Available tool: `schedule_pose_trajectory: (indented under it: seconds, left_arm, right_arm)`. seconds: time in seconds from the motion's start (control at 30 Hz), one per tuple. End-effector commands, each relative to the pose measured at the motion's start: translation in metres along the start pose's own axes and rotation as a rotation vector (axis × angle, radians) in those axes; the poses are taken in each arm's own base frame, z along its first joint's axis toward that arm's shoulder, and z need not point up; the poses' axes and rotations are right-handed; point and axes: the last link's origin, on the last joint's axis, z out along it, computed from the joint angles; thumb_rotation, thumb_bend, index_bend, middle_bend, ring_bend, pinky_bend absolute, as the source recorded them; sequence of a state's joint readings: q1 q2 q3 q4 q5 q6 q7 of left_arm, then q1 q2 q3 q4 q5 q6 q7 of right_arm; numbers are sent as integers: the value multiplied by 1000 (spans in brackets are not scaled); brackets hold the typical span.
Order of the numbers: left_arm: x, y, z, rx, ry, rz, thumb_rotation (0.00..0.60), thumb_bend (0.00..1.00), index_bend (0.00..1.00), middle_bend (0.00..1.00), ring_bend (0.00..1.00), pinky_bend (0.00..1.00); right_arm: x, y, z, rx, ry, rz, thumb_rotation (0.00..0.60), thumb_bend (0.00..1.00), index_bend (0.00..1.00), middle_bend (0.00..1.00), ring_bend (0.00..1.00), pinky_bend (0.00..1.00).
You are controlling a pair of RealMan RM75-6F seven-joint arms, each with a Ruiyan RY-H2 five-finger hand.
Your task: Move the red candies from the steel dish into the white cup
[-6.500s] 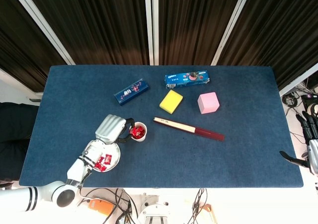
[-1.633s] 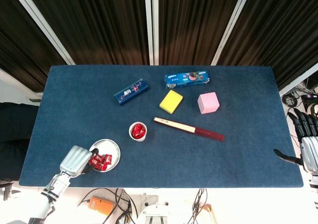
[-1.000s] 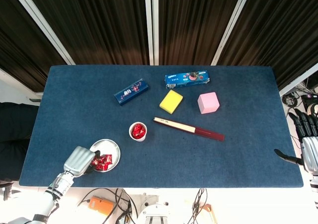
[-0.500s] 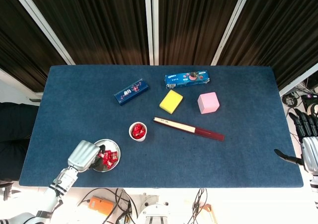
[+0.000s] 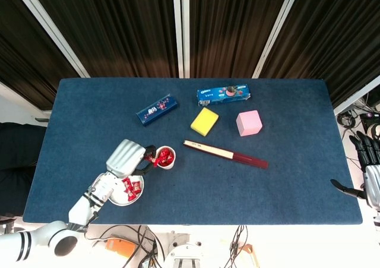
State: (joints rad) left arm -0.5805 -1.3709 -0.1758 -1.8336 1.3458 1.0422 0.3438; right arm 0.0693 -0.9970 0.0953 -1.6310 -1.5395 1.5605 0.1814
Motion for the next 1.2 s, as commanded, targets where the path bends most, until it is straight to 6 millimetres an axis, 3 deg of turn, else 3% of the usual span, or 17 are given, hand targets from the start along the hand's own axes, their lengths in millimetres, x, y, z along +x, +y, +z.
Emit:
schedule_pose_trajectory:
  seconds: [0.03,0.33,0.57,0.9,1.2]
  left_arm:
    - [-2,10,25,-10,-15,-40,600,373,580,932,875,898]
    - [-19,14,46,23,-68,5,600,304,532,932,875,898]
    - [-21,13,38,58,-35,32,600,154,365,932,874,898]
    - [-4,-8,-7,98,53,26,600,137,345,932,874,898]
    - [-28,-38,-60,154,-31,61,600,161,356,932,873,898]
  right_arm:
    - [0,2,-1,-8,-1,-1,600,120,0,6,0,13]
    - [-2,4,1,-15,-9,2,600,120,0,6,0,13]
    - [-2,3,3,-13,-13,-1,600,119,0,6,0,14]
    - [-2,2,3,-5,-8,0,600,120,0,6,0,14]
    - [-2,-1,6,10,-10,-1,600,119,0,6,0,15]
